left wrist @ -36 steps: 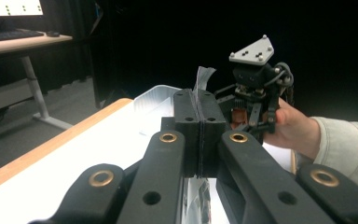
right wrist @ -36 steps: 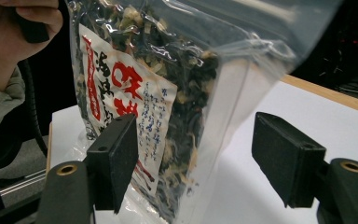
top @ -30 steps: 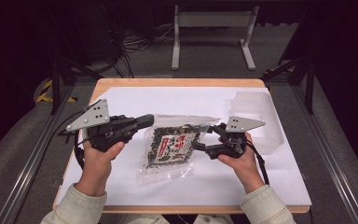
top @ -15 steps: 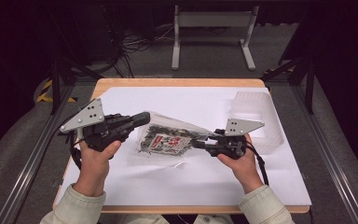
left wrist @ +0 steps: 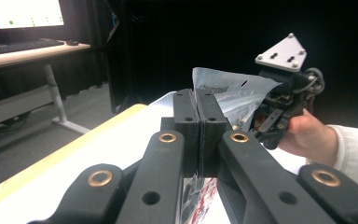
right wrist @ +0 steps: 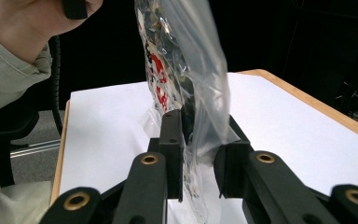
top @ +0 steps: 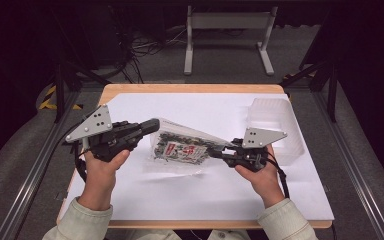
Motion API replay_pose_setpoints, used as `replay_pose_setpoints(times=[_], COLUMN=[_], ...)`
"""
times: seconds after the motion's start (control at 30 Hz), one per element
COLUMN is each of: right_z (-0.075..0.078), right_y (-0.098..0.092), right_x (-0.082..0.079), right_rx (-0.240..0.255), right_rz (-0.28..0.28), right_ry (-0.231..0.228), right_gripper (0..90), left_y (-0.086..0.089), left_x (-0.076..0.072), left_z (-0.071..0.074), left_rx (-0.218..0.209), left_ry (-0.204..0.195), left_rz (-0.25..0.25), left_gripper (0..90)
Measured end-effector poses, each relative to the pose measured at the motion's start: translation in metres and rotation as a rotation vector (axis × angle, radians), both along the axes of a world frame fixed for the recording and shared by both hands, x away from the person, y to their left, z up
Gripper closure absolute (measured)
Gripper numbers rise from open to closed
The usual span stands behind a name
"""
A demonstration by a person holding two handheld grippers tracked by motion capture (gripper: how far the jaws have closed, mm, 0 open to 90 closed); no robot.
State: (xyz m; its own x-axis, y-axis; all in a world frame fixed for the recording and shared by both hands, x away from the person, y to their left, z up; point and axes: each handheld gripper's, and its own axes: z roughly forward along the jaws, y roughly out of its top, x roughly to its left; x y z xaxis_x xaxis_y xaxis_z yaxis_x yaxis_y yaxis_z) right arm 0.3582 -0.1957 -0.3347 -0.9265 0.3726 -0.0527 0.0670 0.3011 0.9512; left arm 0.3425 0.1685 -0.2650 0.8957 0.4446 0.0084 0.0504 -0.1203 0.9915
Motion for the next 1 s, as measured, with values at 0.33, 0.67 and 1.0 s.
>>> replay_pose_setpoints(times=[0.33,0.67,1.0], right_z=[0.014,0.025,0.040], right_y=[-0.005,-0.011,-0.032], right_x=[-0.005,-0.007,-0.004], right_rx=[-0.020,-0.027,0.002], right_rz=[0.005,-0.004,-0.077], right_ry=[-0.027,-0.029,-0.014], right_gripper=[78.0,78.3,78.5], left_y=[0.005,0.006,0.010], left_x=[0.005,0.011,0.015], left_z=[-0.003,-0.006,-0.011], left_rx=[0.009,0.023,0.079], left_ry=[0.017,0.036,0.048], left_rz=[0.033,0.051,0.099], left_gripper=[87.3,78.4,64.4])
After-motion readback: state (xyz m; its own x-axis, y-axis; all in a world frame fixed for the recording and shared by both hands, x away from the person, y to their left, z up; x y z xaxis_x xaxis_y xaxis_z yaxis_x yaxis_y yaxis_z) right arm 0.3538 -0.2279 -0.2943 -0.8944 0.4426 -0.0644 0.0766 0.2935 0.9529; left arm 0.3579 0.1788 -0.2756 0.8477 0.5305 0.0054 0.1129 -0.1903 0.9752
